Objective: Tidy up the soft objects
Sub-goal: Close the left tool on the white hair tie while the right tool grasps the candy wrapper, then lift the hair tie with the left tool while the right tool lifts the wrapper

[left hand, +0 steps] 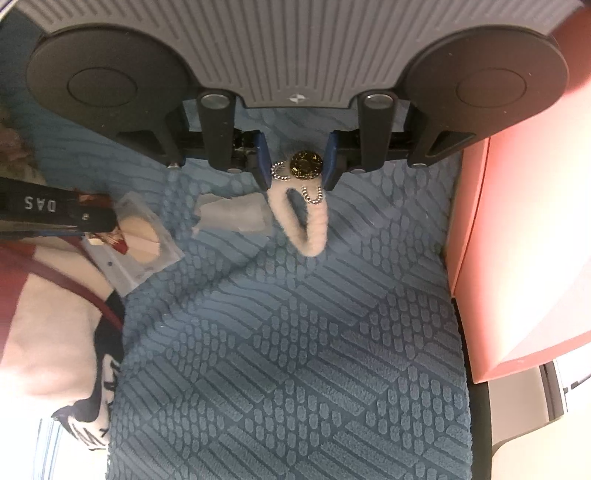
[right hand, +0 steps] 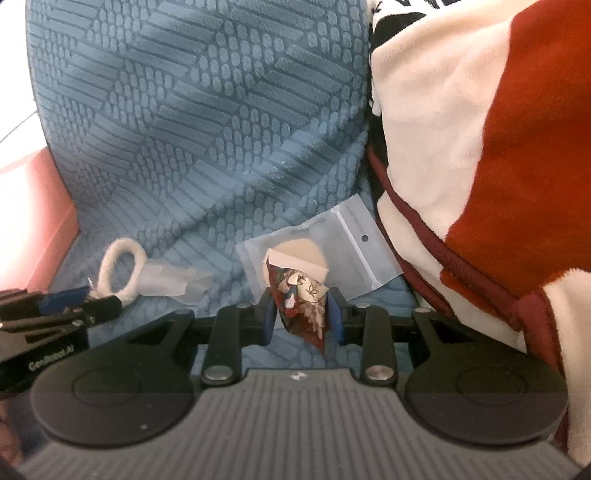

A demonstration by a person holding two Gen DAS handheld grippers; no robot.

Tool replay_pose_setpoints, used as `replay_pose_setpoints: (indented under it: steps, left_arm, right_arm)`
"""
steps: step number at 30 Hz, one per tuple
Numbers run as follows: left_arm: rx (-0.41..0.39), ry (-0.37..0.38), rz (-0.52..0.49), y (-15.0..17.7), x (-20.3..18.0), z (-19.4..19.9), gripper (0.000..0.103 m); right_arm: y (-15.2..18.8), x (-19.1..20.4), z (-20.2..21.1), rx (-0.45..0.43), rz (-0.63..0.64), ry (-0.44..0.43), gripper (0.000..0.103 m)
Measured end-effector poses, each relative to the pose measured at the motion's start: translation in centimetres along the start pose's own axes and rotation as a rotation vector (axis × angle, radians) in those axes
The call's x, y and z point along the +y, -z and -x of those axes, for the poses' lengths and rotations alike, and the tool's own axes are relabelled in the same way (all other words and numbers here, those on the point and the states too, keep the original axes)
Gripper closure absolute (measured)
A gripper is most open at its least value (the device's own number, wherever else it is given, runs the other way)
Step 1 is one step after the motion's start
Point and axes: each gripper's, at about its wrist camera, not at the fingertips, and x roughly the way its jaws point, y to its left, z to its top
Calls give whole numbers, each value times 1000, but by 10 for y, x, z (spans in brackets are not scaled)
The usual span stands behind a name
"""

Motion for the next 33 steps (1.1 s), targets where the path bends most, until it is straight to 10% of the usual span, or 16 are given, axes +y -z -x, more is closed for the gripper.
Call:
replay_pose_setpoints:
  steps: [33]
  left_arm:
    - [9, 166, 106, 19, -3, 116, 69]
  right_arm:
    - [49, 23, 92, 4, -28, -79, 70]
